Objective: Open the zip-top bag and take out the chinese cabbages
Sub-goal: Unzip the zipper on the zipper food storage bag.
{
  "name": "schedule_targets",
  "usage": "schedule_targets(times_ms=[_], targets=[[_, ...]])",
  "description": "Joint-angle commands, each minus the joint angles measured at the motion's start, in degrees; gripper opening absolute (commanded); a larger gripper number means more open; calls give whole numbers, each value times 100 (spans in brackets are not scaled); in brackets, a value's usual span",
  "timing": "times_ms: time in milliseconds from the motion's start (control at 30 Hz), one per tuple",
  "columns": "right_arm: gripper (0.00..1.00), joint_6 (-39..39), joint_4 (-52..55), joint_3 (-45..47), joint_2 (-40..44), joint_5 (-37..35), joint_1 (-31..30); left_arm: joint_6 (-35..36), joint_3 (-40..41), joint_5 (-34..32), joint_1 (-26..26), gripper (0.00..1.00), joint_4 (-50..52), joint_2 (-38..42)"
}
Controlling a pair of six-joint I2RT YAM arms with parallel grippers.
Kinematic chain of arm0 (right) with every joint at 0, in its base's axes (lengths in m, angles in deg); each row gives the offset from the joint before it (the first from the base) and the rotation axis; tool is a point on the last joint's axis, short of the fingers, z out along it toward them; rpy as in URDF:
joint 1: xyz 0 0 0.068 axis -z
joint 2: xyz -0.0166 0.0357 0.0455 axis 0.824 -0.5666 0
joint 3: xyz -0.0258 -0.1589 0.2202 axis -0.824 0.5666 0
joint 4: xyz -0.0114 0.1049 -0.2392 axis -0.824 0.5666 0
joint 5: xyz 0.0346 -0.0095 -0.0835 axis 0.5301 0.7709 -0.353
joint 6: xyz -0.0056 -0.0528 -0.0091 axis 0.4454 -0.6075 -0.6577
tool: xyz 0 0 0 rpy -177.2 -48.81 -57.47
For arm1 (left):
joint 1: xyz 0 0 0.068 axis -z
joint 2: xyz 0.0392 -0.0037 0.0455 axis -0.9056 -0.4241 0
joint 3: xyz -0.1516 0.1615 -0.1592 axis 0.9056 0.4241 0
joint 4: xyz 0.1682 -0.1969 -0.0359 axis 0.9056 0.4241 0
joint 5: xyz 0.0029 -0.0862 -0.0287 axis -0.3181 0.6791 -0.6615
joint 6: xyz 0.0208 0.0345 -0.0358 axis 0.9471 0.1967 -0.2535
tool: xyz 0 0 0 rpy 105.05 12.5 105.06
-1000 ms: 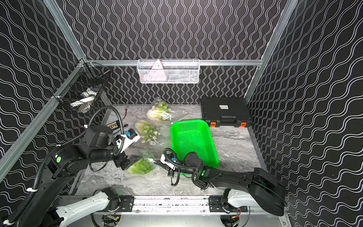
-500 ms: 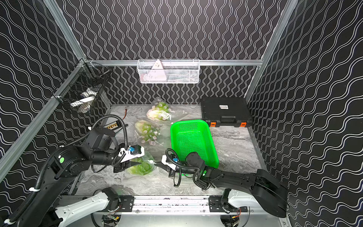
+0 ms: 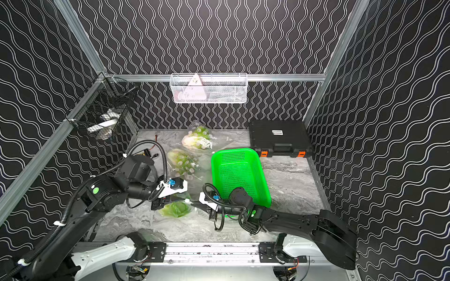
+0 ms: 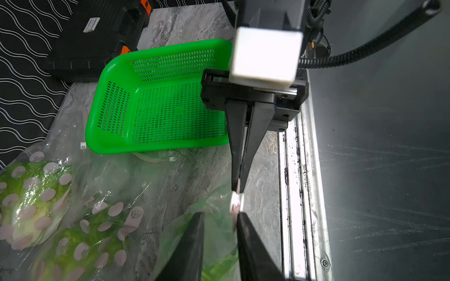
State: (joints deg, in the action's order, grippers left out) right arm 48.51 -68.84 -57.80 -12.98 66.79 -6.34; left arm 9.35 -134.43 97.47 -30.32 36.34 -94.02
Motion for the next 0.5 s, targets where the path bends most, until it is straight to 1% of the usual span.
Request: schedule_targets(times_ms=[0, 100, 267, 333, 467], targets=[[0, -75, -7, -64, -25, -9, 4, 243, 54, 213, 4, 26, 30, 3], [0, -78, -37, -74, -95, -18, 4, 197, 191, 209, 4, 25, -31, 74], [0, -21, -159, -65, -132, 8, 4, 70, 362, 167, 4, 17, -133, 180], [0, -13, -182, -60, -132, 8, -1, -17, 452, 178, 3, 0, -264, 224], [0, -46, -140, -91, -106, -16, 1, -37, 572, 274, -1, 0, -383, 239]])
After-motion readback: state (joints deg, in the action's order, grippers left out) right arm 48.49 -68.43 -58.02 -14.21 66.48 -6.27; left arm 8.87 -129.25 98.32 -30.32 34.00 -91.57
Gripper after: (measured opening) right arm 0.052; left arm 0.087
